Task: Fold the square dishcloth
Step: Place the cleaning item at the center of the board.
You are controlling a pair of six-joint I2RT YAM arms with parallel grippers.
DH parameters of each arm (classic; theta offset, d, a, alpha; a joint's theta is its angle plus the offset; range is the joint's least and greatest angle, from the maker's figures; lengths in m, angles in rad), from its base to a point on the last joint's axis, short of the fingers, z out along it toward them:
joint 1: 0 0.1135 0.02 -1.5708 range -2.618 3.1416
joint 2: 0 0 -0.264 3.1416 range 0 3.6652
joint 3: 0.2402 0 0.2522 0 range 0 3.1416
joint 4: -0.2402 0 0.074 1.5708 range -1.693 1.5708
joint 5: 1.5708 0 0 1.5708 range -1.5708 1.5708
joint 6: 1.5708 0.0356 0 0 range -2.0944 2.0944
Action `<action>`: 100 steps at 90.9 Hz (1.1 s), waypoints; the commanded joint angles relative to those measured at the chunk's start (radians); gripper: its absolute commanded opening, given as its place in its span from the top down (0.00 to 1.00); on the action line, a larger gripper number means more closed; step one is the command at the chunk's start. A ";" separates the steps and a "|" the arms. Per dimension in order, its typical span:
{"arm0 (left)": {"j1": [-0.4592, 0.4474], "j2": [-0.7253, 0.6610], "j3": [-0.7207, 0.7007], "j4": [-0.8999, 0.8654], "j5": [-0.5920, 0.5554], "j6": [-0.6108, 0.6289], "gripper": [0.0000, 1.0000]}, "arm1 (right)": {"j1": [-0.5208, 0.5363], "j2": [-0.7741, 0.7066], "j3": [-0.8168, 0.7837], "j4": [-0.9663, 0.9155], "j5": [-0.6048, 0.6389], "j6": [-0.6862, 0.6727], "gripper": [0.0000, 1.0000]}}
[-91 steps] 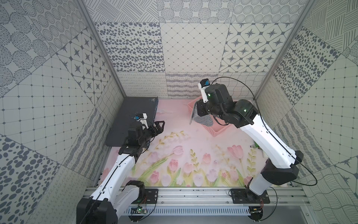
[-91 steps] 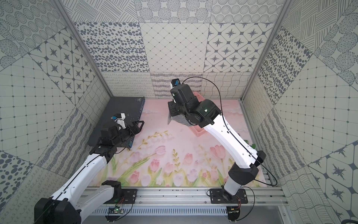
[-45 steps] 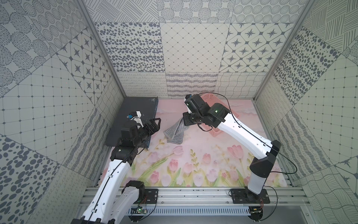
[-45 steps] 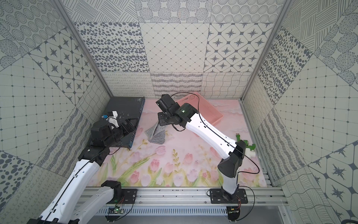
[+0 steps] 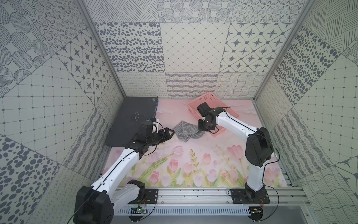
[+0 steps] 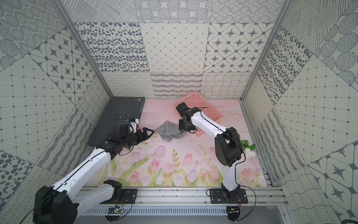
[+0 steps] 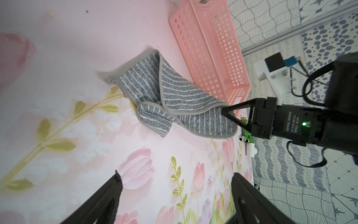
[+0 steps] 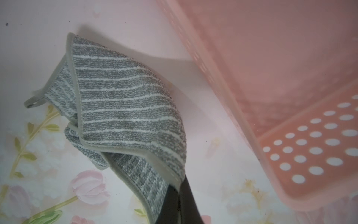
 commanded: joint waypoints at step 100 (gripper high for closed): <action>-0.041 0.857 0.546 -0.070 -0.327 -0.006 0.43 | 0.002 -0.170 -0.295 0.231 -0.077 0.126 0.93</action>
